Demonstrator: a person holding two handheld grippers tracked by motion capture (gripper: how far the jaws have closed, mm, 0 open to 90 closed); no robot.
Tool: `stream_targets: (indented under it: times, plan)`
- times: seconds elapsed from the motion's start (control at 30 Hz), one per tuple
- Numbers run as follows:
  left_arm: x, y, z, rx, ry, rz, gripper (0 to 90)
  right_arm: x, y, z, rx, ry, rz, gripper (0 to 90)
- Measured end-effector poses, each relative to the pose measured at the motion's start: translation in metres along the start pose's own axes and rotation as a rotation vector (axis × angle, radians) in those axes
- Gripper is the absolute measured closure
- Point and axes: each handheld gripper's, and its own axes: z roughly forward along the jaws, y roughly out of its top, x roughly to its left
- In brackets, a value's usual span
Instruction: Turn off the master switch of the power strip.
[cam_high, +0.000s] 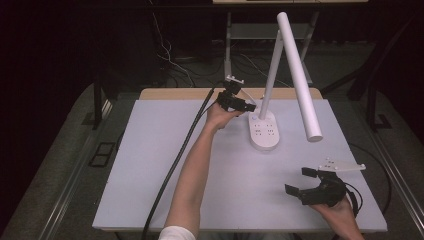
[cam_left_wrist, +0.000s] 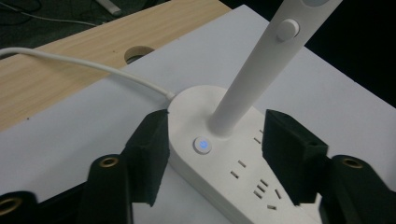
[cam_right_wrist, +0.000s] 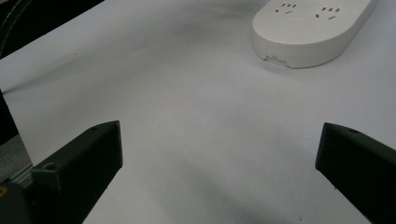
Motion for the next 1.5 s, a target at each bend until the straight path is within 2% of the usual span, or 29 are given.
stream_targets:
  times: [0.13, 0.27, 0.5, 0.57, 0.6, 0.67, 0.7, 0.77, 0.83, 0.87, 0.9, 1.13, 1.3, 1.4, 1.43, 1.5]
  plan:
    - [-0.002, -0.003, 0.004, -0.019, -0.008, -0.026, 49.7, -0.001, 0.000, 0.000, 0.000, -0.002, 0.000, 0.0]
    - [-0.003, -0.008, 0.008, -0.059, -0.001, -0.057, 61.2, -0.001, 0.000, 0.000, -0.002, -0.003, 0.000, 0.0]
    - [0.001, -0.017, 0.020, -0.080, 0.015, -0.105, 79.9, -0.002, 0.000, -0.001, -0.004, -0.001, 0.001, 0.0]
    - [0.002, -0.018, 0.022, -0.072, 0.015, -0.107, 83.9, -0.002, 0.000, -0.001, -0.003, 0.000, 0.002, 0.0]
    - [0.001, -0.018, 0.024, -0.078, 0.019, -0.126, 85.7, -0.002, 0.000, -0.001, -0.003, 0.000, 0.002, 0.0]
    - [0.002, -0.019, 0.025, -0.084, 0.021, -0.120, 86.3, -0.002, 0.000, -0.001, -0.004, 0.001, 0.003, 0.0]
    - [0.001, -0.021, 0.028, -0.089, 0.019, -0.141, 86.8, -0.002, 0.000, -0.002, -0.005, 0.000, 0.002, 0.0]
    - [0.001, -0.023, 0.032, -0.086, 0.018, -0.148, 88.2, -0.002, 0.000, -0.002, -0.005, 0.002, 0.002, 0.0]
    - [0.001, -0.025, 0.035, -0.075, 0.018, -0.138, 89.1, -0.002, 0.000, -0.002, -0.004, 0.004, 0.006, 0.0]
    - [0.000, -0.025, 0.037, -0.075, 0.020, -0.149, 89.2, -0.002, 0.001, -0.002, -0.003, 0.005, 0.006, 0.0]
    - [0.000, -0.026, 0.038, -0.067, 0.019, -0.137, 89.2, -0.002, 0.001, -0.002, -0.003, 0.006, 0.005, 0.0]
    - [0.000, -0.029, 0.045, -0.069, 0.024, -0.158, 89.2, -0.002, 0.001, -0.002, -0.006, 0.013, 0.002, 0.0]
    - [0.001, -0.034, 0.050, -0.035, 0.029, -0.153, 89.2, -0.003, 0.001, -0.002, -0.004, 0.015, -0.002, 0.0]
    - [0.001, -0.036, 0.051, -0.047, 0.023, -0.162, 89.0, -0.003, 0.001, -0.002, -0.003, 0.017, -0.005, 0.0]
    - [0.001, -0.036, 0.052, -0.054, 0.014, -0.177, 88.6, -0.003, 0.001, -0.002, -0.003, 0.017, -0.004, 0.0]
    - [0.001, -0.036, 0.052, -0.047, 0.010, -0.184, 88.8, -0.003, 0.001, -0.002, -0.003, 0.017, -0.004, 0.0]
